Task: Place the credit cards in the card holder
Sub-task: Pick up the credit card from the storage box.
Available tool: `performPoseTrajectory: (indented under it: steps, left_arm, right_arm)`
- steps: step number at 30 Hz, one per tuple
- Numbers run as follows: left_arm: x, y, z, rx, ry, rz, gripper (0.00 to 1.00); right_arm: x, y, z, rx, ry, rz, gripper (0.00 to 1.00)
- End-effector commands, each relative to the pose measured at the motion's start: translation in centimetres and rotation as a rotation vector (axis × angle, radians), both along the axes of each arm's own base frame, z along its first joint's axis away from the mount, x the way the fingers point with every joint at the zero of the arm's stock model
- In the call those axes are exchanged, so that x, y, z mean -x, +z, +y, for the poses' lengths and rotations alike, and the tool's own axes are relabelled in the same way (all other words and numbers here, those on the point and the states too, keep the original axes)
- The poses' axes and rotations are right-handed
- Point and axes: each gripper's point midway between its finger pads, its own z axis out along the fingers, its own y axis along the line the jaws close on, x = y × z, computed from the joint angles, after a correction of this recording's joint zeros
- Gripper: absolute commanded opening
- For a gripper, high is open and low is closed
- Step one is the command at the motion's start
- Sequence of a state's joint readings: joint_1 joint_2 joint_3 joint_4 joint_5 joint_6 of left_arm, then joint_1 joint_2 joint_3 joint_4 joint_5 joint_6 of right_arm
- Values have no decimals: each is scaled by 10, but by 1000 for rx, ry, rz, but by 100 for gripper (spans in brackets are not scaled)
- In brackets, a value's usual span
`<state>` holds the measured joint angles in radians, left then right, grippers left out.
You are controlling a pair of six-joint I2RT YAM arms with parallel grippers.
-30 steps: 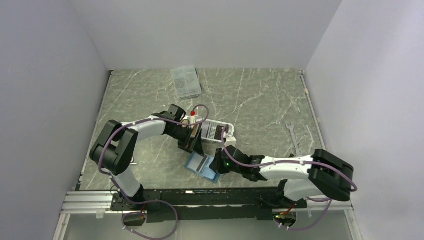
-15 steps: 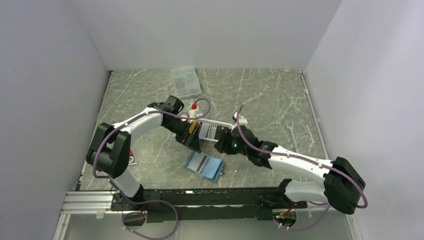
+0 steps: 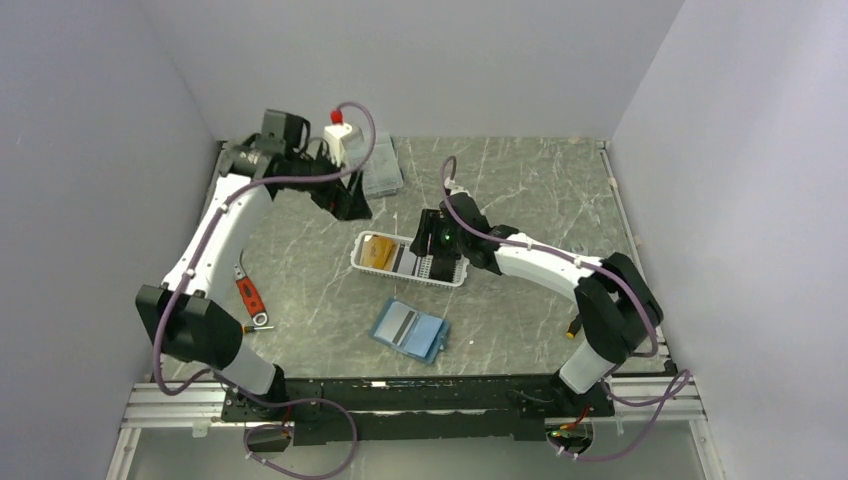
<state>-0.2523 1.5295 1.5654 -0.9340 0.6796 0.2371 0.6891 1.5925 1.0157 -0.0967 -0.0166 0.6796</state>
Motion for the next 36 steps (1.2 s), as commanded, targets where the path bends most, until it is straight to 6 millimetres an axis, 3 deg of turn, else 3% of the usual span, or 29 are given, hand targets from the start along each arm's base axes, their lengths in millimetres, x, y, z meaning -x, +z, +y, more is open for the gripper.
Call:
performPoseTrajectory:
  steps: [1,5,7,10,15,23,28,32,36]
  left_arm:
    - [-20,11,16,16,-12,73,99]
    - [-32,36,28,-17,57,-100,99]
    - [-37,45,43,-38,189,-192,99]
    - [-56,18,92,-86,641,-190,100]
    - [-57,12,92,-111,600,-212,99]
    - [-40,-19,53,-149,325,-103,100]
    - [-28,-19,38,-67,251,-104,99]
    - [-27,-23,37,-74,248,-81,97]
    - [-21,-31,33,-62,230,-43,90]
  right_arm:
    - [-7,2,10,30,43,-16,62]
    - [-8,-16,11,48,31,12,62]
    - [-7,-24,11,57,24,23,62]
    - [-6,-34,15,64,25,39,62]
    - [-9,-47,18,90,16,43,62]
    - [-18,-66,20,103,-23,54,61]
    - [-21,-71,24,116,-32,51,59]
    - [-21,-78,26,126,-42,55,52]
    - [-22,-83,25,140,-56,61,37]
